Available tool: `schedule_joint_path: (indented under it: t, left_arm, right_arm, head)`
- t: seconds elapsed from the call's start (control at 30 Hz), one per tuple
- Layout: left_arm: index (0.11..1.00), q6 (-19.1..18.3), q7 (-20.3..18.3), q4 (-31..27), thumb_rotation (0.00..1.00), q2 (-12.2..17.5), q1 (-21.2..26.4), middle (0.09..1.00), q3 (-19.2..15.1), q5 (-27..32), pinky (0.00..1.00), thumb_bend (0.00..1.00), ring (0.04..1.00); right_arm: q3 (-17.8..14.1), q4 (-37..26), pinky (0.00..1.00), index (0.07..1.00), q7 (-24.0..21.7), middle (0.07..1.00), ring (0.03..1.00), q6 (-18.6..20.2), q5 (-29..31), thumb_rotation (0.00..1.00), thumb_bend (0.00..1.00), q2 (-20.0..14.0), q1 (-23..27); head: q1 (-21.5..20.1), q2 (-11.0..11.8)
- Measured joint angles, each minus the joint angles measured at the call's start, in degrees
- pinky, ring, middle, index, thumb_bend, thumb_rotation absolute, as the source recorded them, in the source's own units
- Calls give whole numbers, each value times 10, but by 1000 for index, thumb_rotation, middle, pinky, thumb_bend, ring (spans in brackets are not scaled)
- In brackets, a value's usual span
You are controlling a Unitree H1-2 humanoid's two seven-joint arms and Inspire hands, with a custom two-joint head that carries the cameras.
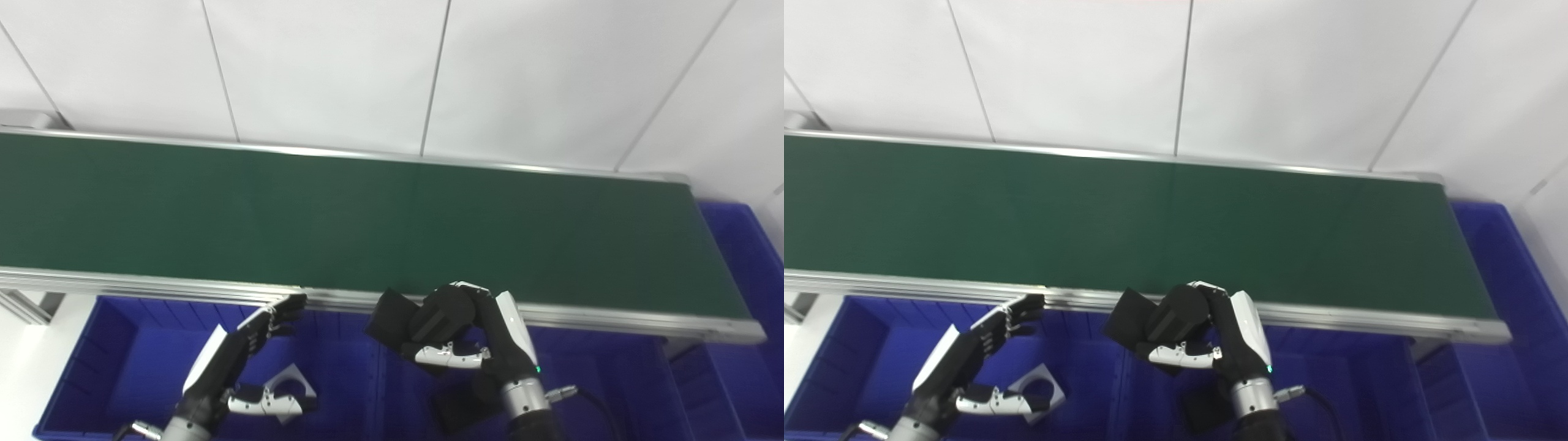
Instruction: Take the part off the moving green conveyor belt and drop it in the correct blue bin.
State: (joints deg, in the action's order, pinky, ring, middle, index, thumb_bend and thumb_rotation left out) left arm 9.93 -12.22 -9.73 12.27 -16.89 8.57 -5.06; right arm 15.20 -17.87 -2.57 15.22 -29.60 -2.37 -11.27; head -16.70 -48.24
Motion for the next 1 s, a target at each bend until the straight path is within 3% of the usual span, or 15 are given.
schedule_joint_path:
  t: [0.4,0.53,0.6,0.63,0.67,0.73,0.8,0.83,0.9,1.0]
  left_arm:
    - [850,-31,-10,-41,88,5,1,853,-4,15,763,784,815]
    - [849,-39,-10,-41,87,5,1,845,-4,18,758,787,807]
    - [846,-45,-10,-42,92,4,1,843,-4,18,762,793,806]
    - [845,-47,-10,-42,88,4,1,842,-4,18,763,794,806]
    - [846,-48,-10,-42,85,4,1,843,-4,18,760,792,806]
    - [848,-50,-10,-44,75,2,1,848,-4,19,752,789,809]
    - [850,-51,-10,-48,66,1,1,852,-4,20,750,787,810]
    - [851,-51,-11,-48,65,1,1,852,-4,22,750,787,810]
    - [849,-51,-11,-48,63,1,1,851,-4,24,748,786,810]
    - [850,-51,-11,-48,63,2,1,853,-4,29,745,784,811]
  right_arm:
    - [2,-32,399,543,-73,446,461,107,-40,0,516,-41,-9]
    - [12,-26,376,537,-94,439,454,116,-87,0,518,-53,0]
    - [10,-19,438,534,-118,454,519,120,-131,0,521,-50,7]
    - [6,-17,483,516,-139,578,575,121,-161,62,518,-45,9]
    - [-1,-16,551,667,-160,703,662,121,-188,31,643,-36,9]
    - [-12,-8,803,795,-195,832,803,121,-242,50,738,-16,9]
    - [-17,-4,962,850,-231,895,890,122,-291,74,789,1,9]
    - [-17,-4,970,852,-249,898,894,122,-313,75,791,7,9]
    - [-18,-5,877,885,-270,929,908,122,-339,106,826,14,10]
    - [-18,-5,906,926,-281,964,946,122,-352,130,853,17,10]
  head:
    - [1,-30]
    - [-3,-32]
    - [-1,-29]
    - [1,-30]
    - [1,-30]
    - [0,-30]
    - [0,-29]
    - [0,-29]
    - [-1,-30]
    - [-1,-29]
